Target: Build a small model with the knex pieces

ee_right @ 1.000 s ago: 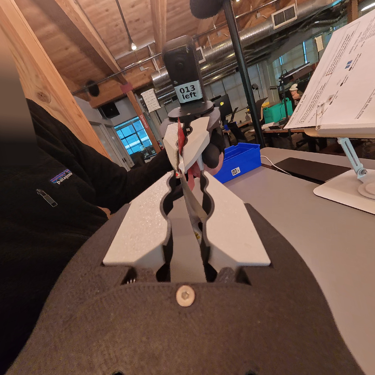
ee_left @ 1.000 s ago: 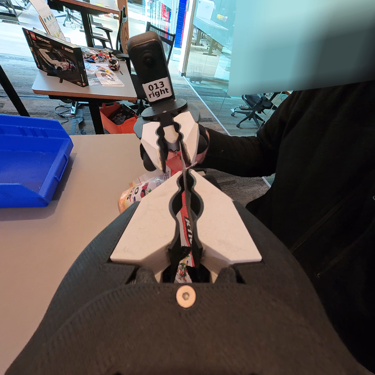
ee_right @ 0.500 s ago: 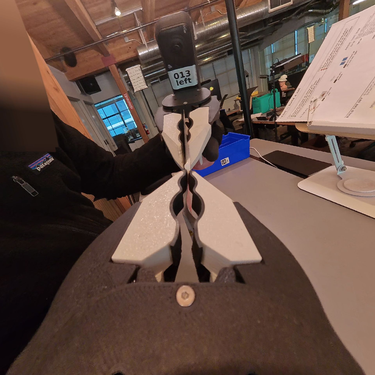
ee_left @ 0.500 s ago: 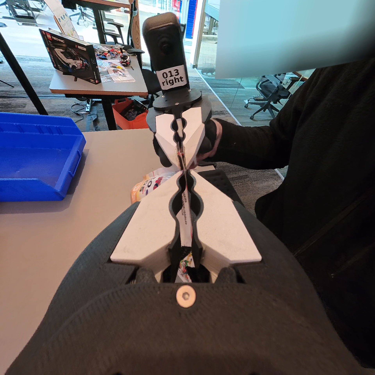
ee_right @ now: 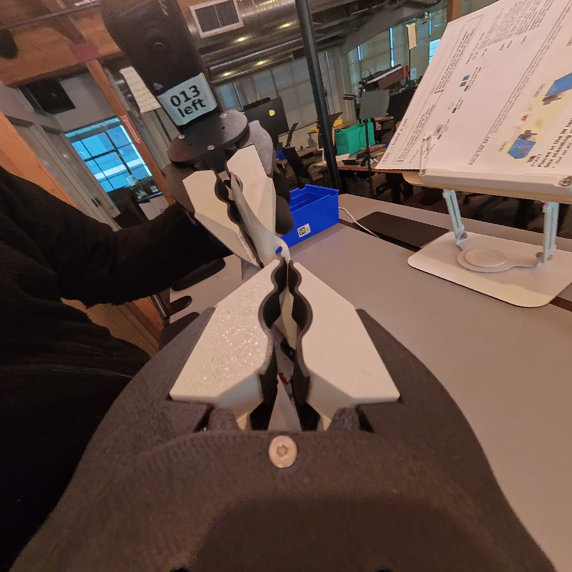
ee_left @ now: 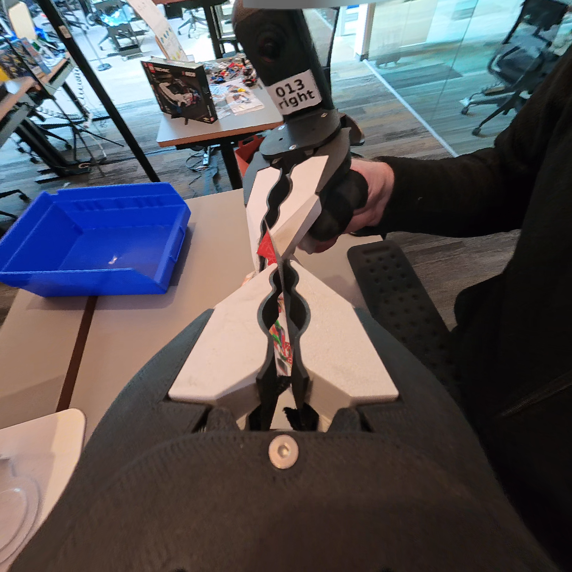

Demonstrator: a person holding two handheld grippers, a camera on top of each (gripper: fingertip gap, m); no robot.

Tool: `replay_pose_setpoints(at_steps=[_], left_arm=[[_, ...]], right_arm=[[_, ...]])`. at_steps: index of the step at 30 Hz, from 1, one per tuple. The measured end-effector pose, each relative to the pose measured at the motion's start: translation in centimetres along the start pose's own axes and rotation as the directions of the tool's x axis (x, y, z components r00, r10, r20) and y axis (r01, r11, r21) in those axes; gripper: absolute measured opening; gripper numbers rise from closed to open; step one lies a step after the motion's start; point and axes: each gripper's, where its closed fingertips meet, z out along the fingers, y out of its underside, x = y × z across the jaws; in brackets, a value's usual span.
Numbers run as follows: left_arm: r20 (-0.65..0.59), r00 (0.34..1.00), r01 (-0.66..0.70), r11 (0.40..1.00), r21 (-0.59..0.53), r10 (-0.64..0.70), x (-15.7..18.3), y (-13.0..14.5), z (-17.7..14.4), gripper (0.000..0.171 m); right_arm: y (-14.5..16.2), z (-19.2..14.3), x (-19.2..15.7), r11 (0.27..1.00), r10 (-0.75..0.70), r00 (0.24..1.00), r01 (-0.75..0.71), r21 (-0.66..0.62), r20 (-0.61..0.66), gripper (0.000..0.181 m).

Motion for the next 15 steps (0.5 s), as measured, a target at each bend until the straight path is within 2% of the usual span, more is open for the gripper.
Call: replay_pose_setpoints(at_steps=[8,11,15], left_arm=[[0.115,0.993,-0.035,0.999,-0.032,0.039,-0.7,0.9,-0.2,0.0],[0.096,0.992,0.077,0.994,0.073,-0.084,-1.2,0.9,-1.5,0.0],[0.055,0.986,0.153,0.981,0.122,-0.16,-0.9,1.0,-2.1,0.0]], right_arm=[[0.4,1.0,1.2,0.999,-0.041,0.986,0.036,-0.035,-0.164,0.0],[-0.4,0.9,0.6,0.999,0.007,0.995,-0.003,0.039,-0.097,0.0],[-0.5,1.1,-0.3,1.0,-0.008,0.999,0.009,0.03,-0.043,0.0]])
